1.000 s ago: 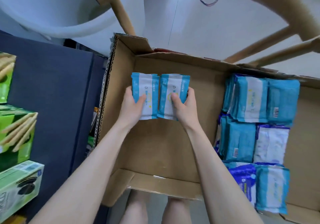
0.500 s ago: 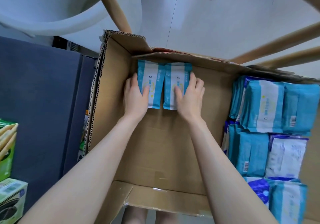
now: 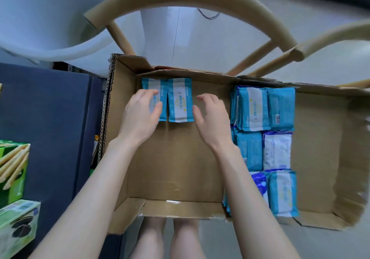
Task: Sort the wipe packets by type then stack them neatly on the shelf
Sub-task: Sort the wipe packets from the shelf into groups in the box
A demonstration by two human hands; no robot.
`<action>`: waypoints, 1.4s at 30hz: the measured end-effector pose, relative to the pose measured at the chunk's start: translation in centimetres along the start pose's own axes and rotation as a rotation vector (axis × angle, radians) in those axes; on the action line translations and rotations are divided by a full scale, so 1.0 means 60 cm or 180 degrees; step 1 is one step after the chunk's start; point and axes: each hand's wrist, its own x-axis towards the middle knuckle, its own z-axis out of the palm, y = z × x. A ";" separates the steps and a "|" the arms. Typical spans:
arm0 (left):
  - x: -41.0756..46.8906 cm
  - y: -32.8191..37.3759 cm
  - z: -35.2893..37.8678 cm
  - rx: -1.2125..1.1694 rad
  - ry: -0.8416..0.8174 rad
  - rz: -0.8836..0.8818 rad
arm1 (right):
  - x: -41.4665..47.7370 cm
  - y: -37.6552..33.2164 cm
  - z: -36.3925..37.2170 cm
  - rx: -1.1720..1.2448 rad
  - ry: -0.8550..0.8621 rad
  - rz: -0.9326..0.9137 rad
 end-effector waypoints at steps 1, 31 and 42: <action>-0.014 0.016 -0.006 -0.0082 0.0047 0.0086 | -0.016 -0.001 -0.016 0.0073 0.0102 -0.0033; -0.355 0.277 0.402 -0.0487 0.0015 -0.1670 | -0.323 0.423 -0.163 0.0401 -0.0464 0.0991; -0.356 0.267 0.427 -0.0994 0.0113 -0.2339 | -0.304 0.450 -0.154 0.1393 -0.0808 0.2019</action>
